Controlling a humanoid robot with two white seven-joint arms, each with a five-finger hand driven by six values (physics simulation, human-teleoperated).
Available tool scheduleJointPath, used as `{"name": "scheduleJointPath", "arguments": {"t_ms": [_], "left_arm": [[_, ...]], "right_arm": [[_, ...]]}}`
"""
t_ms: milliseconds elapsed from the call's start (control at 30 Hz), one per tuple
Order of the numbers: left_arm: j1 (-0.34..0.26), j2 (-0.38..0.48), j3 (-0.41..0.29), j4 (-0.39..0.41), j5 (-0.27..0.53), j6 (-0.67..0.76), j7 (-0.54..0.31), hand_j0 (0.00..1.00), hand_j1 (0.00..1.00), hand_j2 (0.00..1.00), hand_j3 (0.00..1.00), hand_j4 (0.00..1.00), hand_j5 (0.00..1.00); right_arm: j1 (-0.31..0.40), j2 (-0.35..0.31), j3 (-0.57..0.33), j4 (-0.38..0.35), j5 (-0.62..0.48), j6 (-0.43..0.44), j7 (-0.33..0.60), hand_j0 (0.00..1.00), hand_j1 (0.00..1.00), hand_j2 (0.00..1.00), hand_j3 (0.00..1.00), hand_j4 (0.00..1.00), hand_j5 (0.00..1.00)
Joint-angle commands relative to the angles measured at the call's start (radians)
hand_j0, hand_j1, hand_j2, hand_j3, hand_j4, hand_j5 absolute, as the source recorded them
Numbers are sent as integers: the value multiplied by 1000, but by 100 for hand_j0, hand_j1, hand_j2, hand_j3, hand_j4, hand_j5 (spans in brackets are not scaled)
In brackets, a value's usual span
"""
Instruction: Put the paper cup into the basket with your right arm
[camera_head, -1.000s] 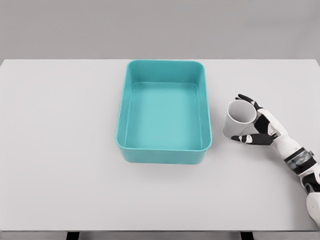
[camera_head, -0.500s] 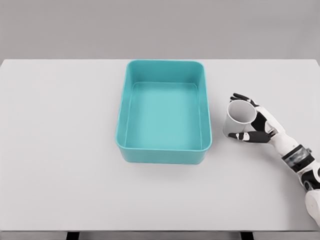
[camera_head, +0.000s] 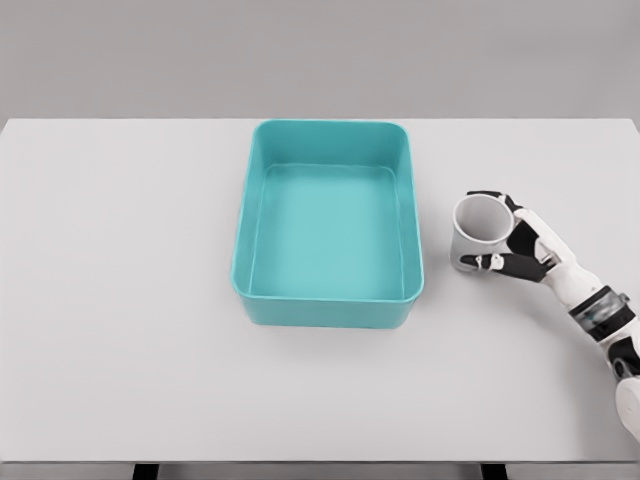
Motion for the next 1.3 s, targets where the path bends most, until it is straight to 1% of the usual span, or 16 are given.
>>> {"name": "scheduleJointPath", "arguments": {"t_ms": [0, 67, 167, 200, 267, 300, 433, 567, 633, 700, 800, 967, 1100, 1133, 1167, 1267], "left_arm": [[-2, 0, 0, 0, 0, 0, 0, 100, 100, 100, 100, 100, 100], [-2, 0, 0, 0, 1, 0, 0, 100, 100, 100, 100, 100, 100], [-2, 0, 0, 0, 0, 0, 0, 100, 100, 100, 100, 100, 100], [-2, 0, 0, 0, 0, 0, 0, 100, 100, 100, 100, 100, 100], [-2, 0, 0, 0, 0, 0, 0, 100, 100, 100, 100, 100, 100], [-2, 0, 0, 0, 0, 0, 0, 100, 100, 100, 100, 100, 100], [-2, 0, 0, 0, 0, 0, 0, 100, 100, 100, 100, 100, 100], [-2, 0, 0, 0, 0, 0, 0, 100, 100, 100, 100, 100, 100], [-2, 0, 0, 0, 0, 0, 0, 100, 100, 100, 100, 100, 100], [-2, 0, 0, 0, 0, 0, 0, 100, 100, 100, 100, 100, 100], [-2, 0, 0, 0, 0, 0, 0, 100, 100, 100, 100, 100, 100], [-2, 0, 0, 0, 0, 0, 0, 100, 100, 100, 100, 100, 100], [-2, 0, 0, 0, 0, 0, 0, 100, 100, 100, 100, 100, 100], [-2, 0, 0, 0, 1, 0, 0, 100, 100, 100, 100, 100, 100], [-2, 0, 0, 0, 0, 0, 0, 100, 100, 100, 100, 100, 100], [-2, 0, 0, 0, 0, 0, 0, 100, 100, 100, 100, 100, 100]], "right_arm": [[-3, -6, -3, -8, -6, -1, 0, 57, 57, 57, 57, 57, 57], [-12, -12, -5, -18, -4, -10, 0, 57, 57, 57, 57, 57, 57], [-38, -16, -6, -61, -1, -10, 0, 57, 57, 57, 57, 57, 57], [-46, -22, -6, -64, -1, -11, 0, 57, 57, 57, 57, 57, 57], [-51, -38, -6, -74, -1, -13, 0, 57, 57, 57, 57, 57, 57], [-52, -39, -6, -94, 4, -16, 0, 57, 57, 57, 57, 57, 57], [-71, -36, -8, -143, 82, -30, 0, 57, 57, 57, 57, 57, 57], [-98, -36, -9, -164, 112, -37, 0, 57, 57, 57, 57, 57, 57], [-117, -36, -9, -172, 146, -37, 0, 57, 57, 57, 57, 57, 57], [-129, -33, -9, -213, 203, -37, 0, 57, 57, 57, 57, 57, 57], [-135, -27, -8, -227, 244, -54, 0, 57, 57, 57, 57, 57, 57], [-153, -29, -3, -270, 307, -71, 0, 57, 57, 57, 57, 57, 57], [-178, -24, 0, -333, 393, -85, 0, 57, 57, 57, 57, 57, 57], [-184, -24, 1, -337, 399, -85, 0, 57, 57, 57, 57, 57, 57], [-189, -24, 11, -337, 402, -87, 0, 57, 57, 57, 57, 57, 57], [-224, -12, 58, -344, 461, -87, 0, 57, 57, 57, 57, 57, 57]]}}
